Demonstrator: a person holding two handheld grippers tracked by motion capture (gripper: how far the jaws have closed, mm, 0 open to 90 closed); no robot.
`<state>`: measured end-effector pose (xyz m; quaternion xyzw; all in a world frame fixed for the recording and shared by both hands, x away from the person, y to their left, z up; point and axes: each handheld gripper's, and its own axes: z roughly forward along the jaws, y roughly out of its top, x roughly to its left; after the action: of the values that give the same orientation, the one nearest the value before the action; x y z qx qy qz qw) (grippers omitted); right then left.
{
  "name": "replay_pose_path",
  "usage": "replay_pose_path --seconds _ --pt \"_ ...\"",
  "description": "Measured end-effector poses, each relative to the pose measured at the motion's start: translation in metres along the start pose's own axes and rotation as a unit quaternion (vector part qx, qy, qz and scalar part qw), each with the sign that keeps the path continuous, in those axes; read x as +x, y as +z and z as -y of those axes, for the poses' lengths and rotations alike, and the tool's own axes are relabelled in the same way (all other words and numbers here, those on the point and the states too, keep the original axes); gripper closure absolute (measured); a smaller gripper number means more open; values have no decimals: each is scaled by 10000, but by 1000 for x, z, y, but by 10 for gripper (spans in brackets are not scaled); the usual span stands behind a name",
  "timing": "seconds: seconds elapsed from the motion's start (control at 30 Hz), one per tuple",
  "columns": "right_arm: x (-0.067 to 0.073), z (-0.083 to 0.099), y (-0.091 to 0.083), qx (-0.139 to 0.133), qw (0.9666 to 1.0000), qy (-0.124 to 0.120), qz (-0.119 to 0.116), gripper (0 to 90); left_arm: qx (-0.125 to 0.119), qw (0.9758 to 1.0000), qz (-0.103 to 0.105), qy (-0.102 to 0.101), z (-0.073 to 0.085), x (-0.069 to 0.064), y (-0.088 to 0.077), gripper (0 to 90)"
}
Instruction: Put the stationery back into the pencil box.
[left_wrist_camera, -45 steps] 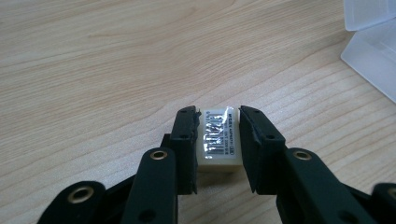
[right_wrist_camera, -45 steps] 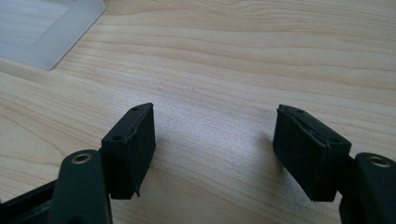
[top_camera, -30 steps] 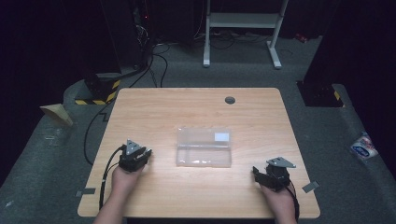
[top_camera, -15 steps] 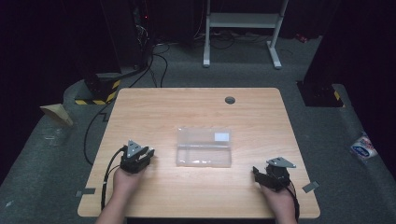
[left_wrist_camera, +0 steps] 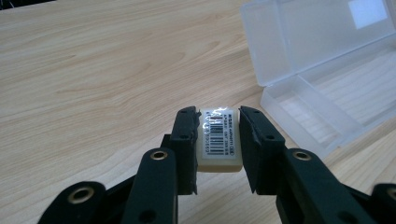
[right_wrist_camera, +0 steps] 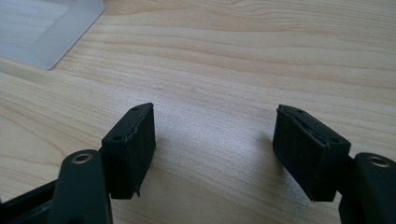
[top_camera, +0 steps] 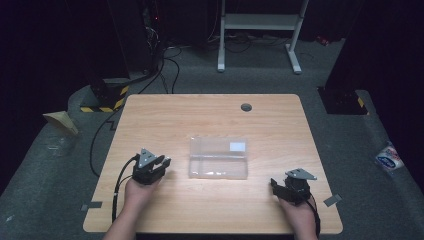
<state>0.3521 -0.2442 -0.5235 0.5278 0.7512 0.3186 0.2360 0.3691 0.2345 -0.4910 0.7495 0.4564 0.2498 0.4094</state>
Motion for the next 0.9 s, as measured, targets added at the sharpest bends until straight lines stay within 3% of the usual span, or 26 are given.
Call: replay_pose_path --seconds 0.1,0.23,0.3,0.43,0.53,0.7,0.9 --pt "0 0 0 4 10000 18 7 294 4 10000 10 82 -8 -5 0 679" --pt "0 0 -1 5 10000 -6 -5 294 -165 9996 221 45 -22 -14 3 679" --pt "0 0 -1 5 10000 -9 -8 295 -293 9989 362 19 -32 -26 8 679" --pt "0 0 -1 7 10000 -13 -29 296 -373 9983 453 64 -40 -38 13 679" --pt "0 0 -1 7 10000 -19 -39 296 -420 9975 553 108 -41 -46 18 679" --pt "0 0 0 7 10000 -21 -36 297 -267 9973 650 220 -37 -58 29 679" --pt "1 0 0 8 10000 5 -25 297 -169 9971 702 241 -32 -62 37 679"
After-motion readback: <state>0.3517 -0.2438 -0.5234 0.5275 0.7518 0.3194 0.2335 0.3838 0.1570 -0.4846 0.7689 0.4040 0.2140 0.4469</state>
